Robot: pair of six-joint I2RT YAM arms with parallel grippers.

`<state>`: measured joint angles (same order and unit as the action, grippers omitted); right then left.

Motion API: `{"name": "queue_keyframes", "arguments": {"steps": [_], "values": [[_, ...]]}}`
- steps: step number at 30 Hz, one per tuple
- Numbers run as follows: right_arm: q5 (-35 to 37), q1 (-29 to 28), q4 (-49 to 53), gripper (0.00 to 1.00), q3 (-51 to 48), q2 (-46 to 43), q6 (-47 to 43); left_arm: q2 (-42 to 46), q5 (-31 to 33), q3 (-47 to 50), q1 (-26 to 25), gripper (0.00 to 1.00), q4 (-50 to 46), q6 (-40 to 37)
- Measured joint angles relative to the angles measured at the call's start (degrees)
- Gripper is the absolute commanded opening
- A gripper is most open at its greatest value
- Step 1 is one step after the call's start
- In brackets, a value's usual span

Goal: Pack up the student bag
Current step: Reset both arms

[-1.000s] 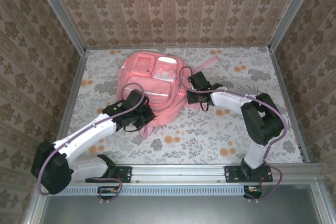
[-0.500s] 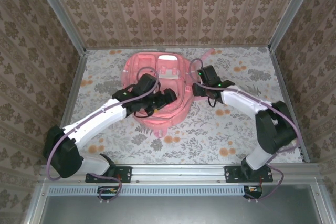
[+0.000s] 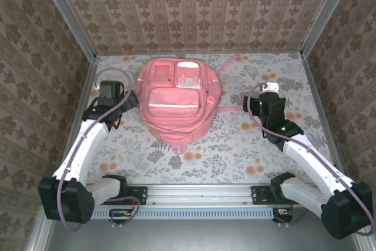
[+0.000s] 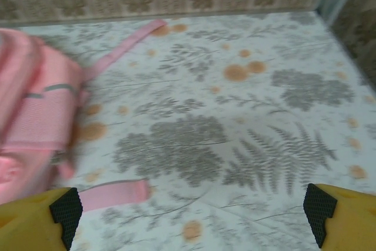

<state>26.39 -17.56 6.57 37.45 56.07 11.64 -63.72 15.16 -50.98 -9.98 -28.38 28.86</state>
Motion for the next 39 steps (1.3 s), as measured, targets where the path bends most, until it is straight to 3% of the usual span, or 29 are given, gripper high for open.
{"name": "queue_keyframes", "arguments": {"steps": [5,10,17,24,39], "values": [[3.21,3.78,-10.86,1.0,-9.27,2.4,-5.9,-6.27,6.56,7.39,4.61,1.0,11.87,-10.86],[2.97,7.82,-23.78,1.0,-14.38,9.49,-8.37,-14.64,7.1,11.72,7.43,1.0,25.7,-15.58],[-4.26,14.95,-40.28,1.0,-15.26,21.64,-7.93,-20.46,2.84,19.69,7.58,1.0,47.87,-22.56],[-11.87,15.69,-54.25,1.0,-17.11,31.26,-7.98,-22.6,-4.61,26.34,7.72,1.0,68.19,-28.11],[-13.22,15.69,-56.3,1.0,-16.5,31.3,-8.04,-24.44,-7.67,28.15,7.78,1.0,76.06,-30.03]]}}
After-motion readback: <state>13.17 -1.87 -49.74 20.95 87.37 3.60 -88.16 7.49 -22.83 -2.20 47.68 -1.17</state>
